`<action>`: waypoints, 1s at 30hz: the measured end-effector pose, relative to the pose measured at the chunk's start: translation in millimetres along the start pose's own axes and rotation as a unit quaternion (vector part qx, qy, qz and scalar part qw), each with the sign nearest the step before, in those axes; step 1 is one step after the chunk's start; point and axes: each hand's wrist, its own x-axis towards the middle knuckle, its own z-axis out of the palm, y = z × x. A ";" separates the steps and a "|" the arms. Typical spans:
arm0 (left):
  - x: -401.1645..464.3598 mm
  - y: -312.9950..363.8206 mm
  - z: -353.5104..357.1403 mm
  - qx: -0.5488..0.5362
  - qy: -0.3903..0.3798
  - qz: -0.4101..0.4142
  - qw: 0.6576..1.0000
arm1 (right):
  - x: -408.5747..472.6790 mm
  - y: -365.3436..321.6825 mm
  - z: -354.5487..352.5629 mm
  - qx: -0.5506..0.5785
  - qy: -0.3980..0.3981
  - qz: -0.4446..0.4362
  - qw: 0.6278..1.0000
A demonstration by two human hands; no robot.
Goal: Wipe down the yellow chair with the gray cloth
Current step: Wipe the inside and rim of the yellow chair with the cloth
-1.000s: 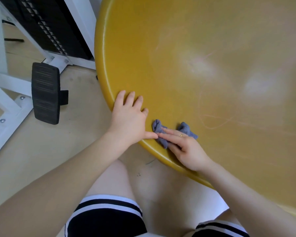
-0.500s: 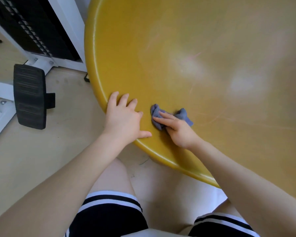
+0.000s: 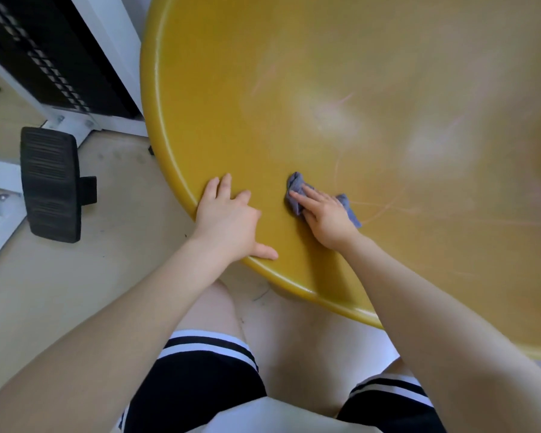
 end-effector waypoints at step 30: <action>-1.1 9.7 -1.4 -0.028 0.013 0.016 0.999 | -107.6 -23.2 -13.7 0.069 -0.078 -0.093 0.990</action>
